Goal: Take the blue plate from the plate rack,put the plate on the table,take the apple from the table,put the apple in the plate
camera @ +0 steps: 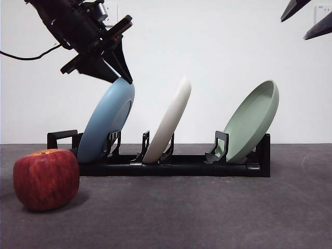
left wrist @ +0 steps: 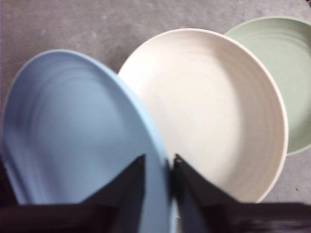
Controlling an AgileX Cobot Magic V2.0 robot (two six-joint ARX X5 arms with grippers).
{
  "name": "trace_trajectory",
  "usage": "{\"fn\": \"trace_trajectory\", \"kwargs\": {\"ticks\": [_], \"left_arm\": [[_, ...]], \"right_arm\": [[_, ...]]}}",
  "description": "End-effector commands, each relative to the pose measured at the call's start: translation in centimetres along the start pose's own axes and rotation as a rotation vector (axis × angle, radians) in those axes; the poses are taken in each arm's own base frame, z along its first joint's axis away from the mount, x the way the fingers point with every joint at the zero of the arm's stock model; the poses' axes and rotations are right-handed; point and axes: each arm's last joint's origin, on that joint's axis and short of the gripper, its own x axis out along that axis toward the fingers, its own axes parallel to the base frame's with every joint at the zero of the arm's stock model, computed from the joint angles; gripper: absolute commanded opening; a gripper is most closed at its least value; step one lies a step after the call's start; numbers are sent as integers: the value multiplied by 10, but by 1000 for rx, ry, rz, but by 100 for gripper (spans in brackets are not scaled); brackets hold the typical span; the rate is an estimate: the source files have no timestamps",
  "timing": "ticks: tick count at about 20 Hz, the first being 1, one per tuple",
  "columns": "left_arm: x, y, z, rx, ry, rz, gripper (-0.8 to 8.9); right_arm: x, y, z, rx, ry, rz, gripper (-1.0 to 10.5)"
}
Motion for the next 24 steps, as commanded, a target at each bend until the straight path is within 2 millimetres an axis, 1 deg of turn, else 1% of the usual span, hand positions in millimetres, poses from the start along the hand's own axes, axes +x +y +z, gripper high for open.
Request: {"fn": "trace_trajectory", "kwargs": {"ticks": [1,5,8,11,12,15,17,20,22,24], "left_arm": [[2,2,0,12,0,12,-8],[-6,-4,11,35,-33,-18,-8],[-22,-16,27,63,-60,-76,-8],[-45,-36,42,136,-79,-93,-8],[-55,-45,46,167,-82,-99,-8],[-83,-70,51,262,-88,-121,-7],[-113,-95,45,339,-95,-138,-7],[-152,-126,20,443,-59,-67,-7],[-167,-147,1,512,-3,-43,-7],[-170,-170,-18,584,49,-18,-7]], "right_arm": [[0,0,1,-10,-2,1,285],[0,0,1,-11,-2,1,285],[0,0,1,-11,-3,0,285],[0,0,1,-12,-5,-4,285],[0,0,1,-13,-7,-3,285],[0,0,1,-15,-10,-2,285],[0,0,1,-14,-10,-3,285],[0,0,1,-15,-11,-4,285],[0,0,2,-17,-17,-6,285],[0,0,3,-22,-27,-5,285]]}}
